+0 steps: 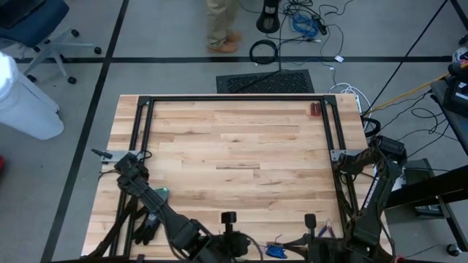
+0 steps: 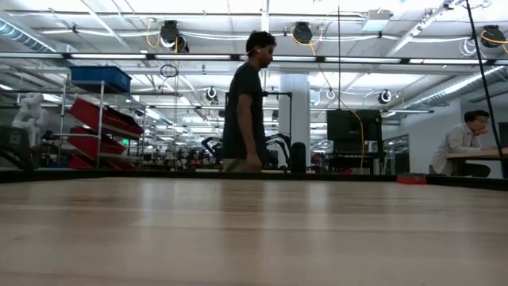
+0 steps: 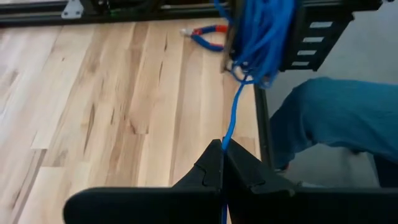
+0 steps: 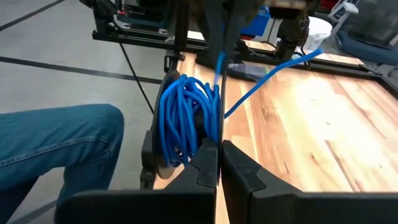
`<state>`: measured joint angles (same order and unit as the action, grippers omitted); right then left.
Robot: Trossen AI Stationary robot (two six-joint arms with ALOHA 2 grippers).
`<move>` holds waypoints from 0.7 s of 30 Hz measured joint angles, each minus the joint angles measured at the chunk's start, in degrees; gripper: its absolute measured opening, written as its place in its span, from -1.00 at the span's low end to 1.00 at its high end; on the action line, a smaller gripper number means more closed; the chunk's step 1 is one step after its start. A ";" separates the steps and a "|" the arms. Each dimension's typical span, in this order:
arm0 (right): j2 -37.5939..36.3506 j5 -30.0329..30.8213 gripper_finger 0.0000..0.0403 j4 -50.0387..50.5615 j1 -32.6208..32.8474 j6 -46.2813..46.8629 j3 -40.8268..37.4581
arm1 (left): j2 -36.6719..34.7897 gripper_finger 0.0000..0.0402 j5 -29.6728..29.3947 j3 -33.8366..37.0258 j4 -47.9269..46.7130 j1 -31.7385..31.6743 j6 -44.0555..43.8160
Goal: Coil cords
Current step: Coil the blue wire onto the spool
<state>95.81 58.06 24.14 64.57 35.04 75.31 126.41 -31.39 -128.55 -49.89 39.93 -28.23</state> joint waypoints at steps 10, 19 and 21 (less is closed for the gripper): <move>0.00 -0.22 -1.00 1.85 -2.33 2.91 0.00 | -2.54 -0.99 -1.39 0.00 -0.20 0.73 -1.26; 1.99 -4.41 -1.00 1.89 -5.58 3.32 0.00 | -2.58 -0.99 -1.69 0.00 -0.57 -1.69 -1.08; 2.69 -4.44 -1.00 1.92 -6.07 3.57 0.00 | -2.58 -0.99 -1.69 0.00 -0.53 -2.22 -1.31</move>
<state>98.50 53.63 26.06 58.50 38.61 75.31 123.83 -33.08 -128.55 -50.41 37.70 -29.54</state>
